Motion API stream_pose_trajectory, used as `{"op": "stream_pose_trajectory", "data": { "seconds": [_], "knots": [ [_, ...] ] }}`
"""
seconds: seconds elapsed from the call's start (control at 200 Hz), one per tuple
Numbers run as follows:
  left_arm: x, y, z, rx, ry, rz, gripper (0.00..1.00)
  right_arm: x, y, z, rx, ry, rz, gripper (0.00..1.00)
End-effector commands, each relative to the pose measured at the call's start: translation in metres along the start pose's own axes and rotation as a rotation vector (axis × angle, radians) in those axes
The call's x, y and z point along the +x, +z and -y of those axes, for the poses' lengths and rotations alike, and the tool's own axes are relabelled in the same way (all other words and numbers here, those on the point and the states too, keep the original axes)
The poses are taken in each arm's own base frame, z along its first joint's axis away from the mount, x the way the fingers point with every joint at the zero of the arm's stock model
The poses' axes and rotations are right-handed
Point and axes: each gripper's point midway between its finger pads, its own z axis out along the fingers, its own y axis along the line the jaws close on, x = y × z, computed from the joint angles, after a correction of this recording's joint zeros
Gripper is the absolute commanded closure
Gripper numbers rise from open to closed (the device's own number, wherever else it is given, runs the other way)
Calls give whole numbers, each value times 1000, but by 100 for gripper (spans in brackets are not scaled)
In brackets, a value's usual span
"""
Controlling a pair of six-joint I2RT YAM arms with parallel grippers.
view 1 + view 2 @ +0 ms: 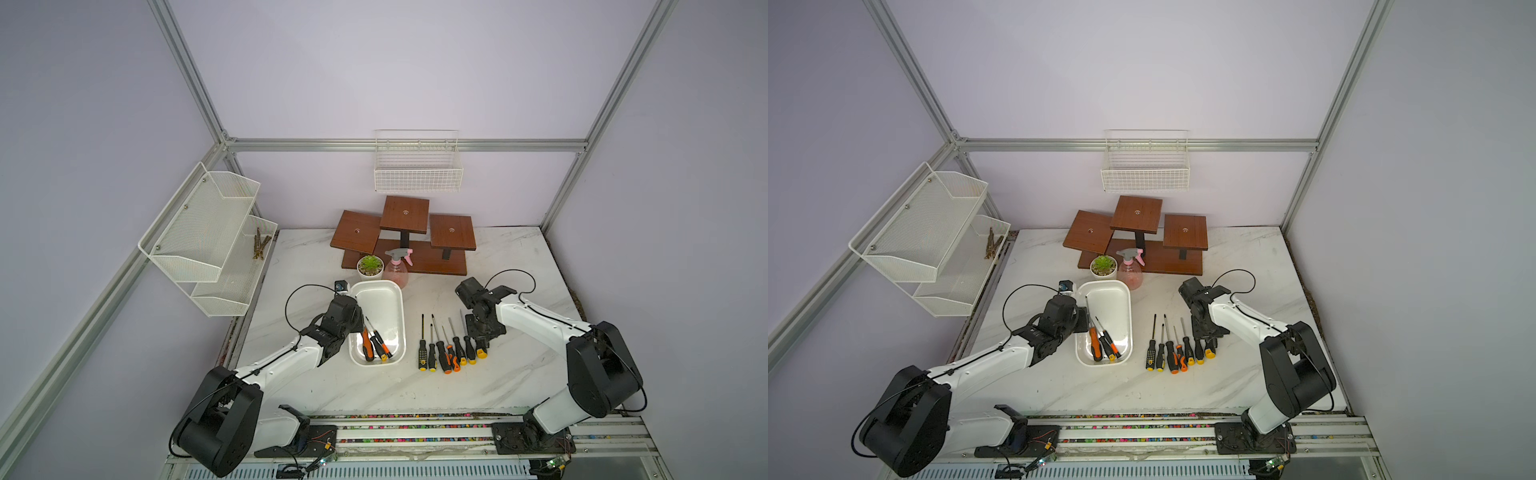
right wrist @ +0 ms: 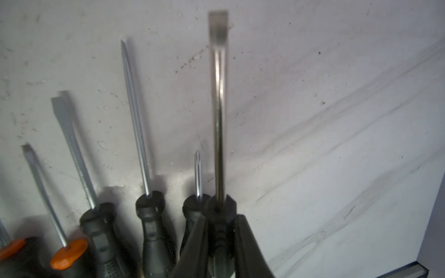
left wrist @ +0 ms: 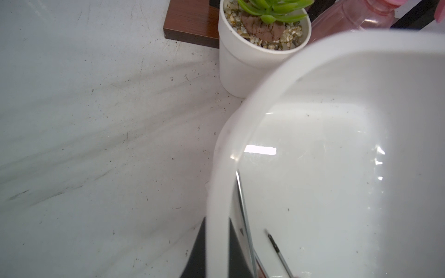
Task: Take out the screwdriver from the storage box
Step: Place the screwdriver at the center of the board.
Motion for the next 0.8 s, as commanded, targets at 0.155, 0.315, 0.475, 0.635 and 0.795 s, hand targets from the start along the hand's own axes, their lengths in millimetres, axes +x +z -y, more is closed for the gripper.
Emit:
{"op": "stream_pose_trajectory", "data": {
  "seconds": [0.155, 0.315, 0.475, 0.635, 0.795],
  "knots": [
    [-19, -5, 15, 70, 7, 55, 100, 4, 17, 11, 44, 28, -53, 100],
    [-20, -5, 17, 79, 6, 57, 100, 6, 24, 12, 46, 33, -72, 100],
    [-21, -5, 18, 85, 5, 56, 100, 8, 29, 11, 40, 32, -92, 100],
    [-23, -6, 17, 79, 7, 60, 100, 9, 32, 10, 29, 31, -107, 100],
    [-25, -6, 18, 79, 6, 62, 100, 10, 35, 10, 20, 32, -116, 92]
  ]
}}
